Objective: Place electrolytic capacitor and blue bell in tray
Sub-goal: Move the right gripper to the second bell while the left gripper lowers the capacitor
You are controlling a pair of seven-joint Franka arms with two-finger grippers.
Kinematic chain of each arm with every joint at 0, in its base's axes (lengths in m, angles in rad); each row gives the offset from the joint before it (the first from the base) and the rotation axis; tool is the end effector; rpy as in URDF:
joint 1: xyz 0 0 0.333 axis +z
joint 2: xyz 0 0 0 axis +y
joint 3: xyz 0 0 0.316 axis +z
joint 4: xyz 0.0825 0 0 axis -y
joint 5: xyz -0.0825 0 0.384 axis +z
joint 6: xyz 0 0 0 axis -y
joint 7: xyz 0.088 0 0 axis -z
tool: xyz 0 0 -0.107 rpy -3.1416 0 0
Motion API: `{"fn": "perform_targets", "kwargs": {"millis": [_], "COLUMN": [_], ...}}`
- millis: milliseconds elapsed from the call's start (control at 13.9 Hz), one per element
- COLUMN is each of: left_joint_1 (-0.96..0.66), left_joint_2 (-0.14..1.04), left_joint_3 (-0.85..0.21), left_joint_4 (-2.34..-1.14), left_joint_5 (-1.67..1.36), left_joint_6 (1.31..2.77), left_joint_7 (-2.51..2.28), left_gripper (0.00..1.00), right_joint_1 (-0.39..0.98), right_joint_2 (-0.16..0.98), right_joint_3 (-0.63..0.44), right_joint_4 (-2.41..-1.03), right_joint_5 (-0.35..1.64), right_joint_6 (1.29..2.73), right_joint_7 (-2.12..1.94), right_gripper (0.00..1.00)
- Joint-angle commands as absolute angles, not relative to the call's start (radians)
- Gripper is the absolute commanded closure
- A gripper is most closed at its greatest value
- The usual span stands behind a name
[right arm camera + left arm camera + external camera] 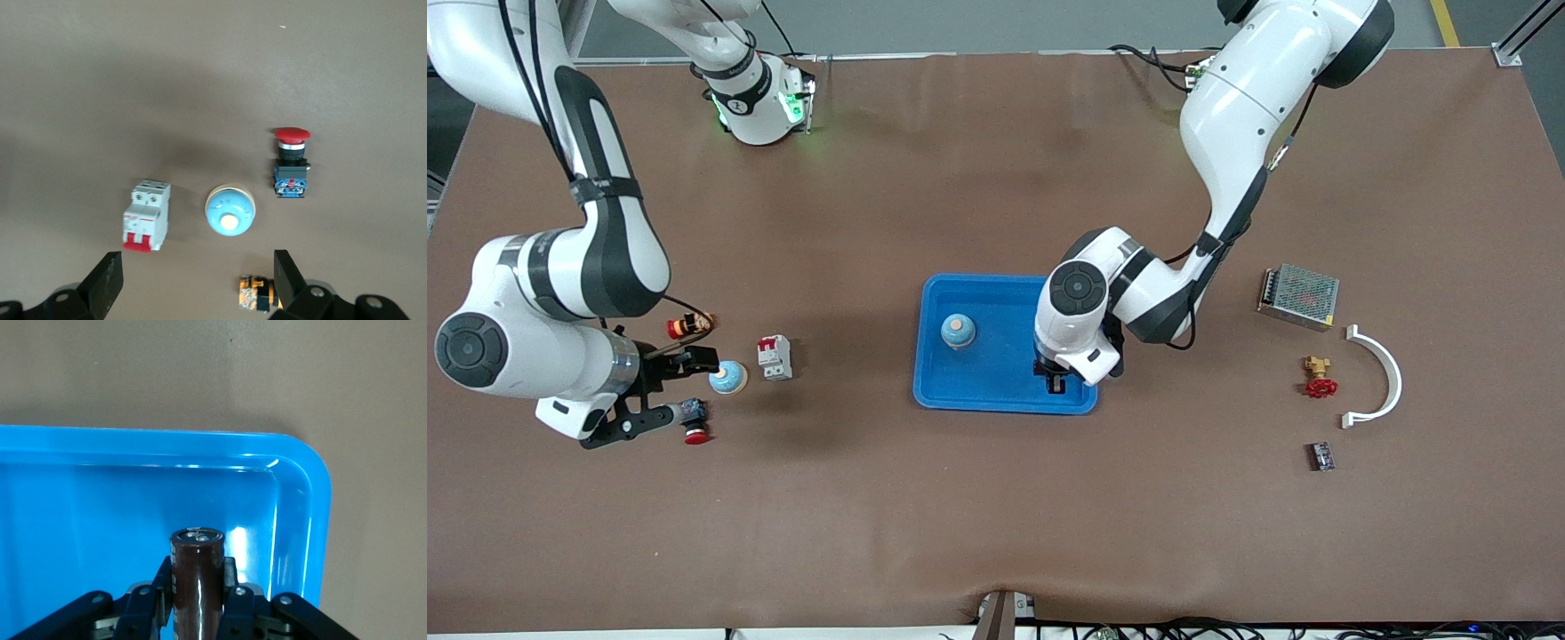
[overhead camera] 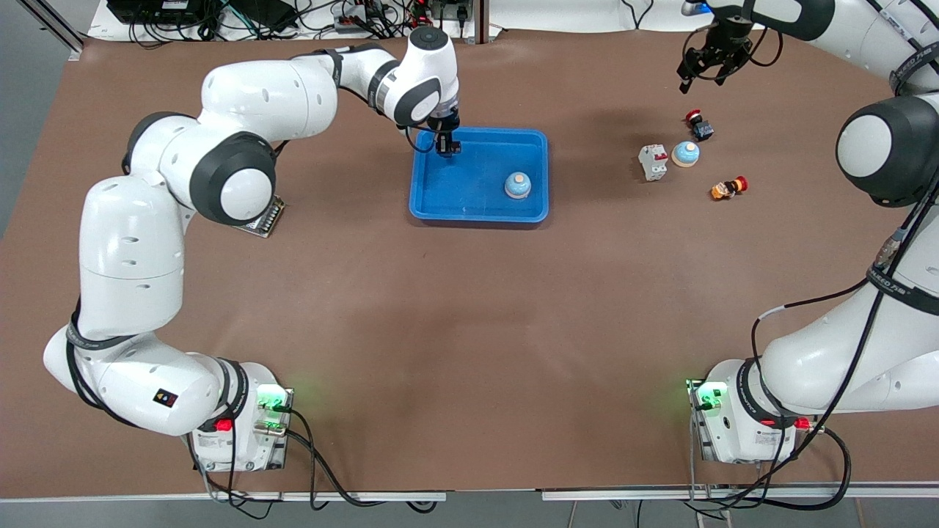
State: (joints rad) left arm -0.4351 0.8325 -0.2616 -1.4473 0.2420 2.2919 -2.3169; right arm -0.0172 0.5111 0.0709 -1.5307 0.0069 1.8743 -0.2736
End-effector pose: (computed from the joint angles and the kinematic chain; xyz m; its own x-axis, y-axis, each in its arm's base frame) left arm 0.5829 -0.4340 0.2057 0.0211 0.9992 -0.0336 0.9994 -0.0201 0.0296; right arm 0.6744 0.0301 0.3481 0.9372 0.3157 -0.1485 0.3061 -0.9483 -0.0840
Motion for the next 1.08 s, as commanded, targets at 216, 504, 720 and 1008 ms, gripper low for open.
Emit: {"fn": "perform_targets", "kwargs": {"millis": [216,504,720,1008], "left_joint_1": [-0.476,-0.479,-0.509,-0.511], "left_joint_2": [0.874,0.894,0.896,0.896], "left_joint_3": [-0.222,-0.212,-0.176,-0.175], "left_joint_4": [-1.416,-1.416,-1.416,-1.416], "left_joint_5": [0.264,0.265,0.264,0.265], "left_joint_6": [2.325,2.344,2.355,2.355], "left_joint_7": [-2.332,-2.33,-2.329,-2.322], "left_gripper": [1.0,1.0,1.0,1.0], "right_joint_1": [-0.057,-0.06,-0.084,-0.087], "right_joint_2": [0.551,0.546,0.537,0.491], "right_joint_3": [0.084,0.084,0.084,0.084], "right_joint_4": [-1.563,-1.638,-1.689,-1.807], "right_joint_5": [-0.009,-0.057,-0.058,-0.058], "right_joint_6": [1.966,2.045,2.088,2.204], "right_joint_7": [-0.374,-0.408,-0.465,-0.474], "right_gripper": [0.0,0.0,0.0,0.0]}}
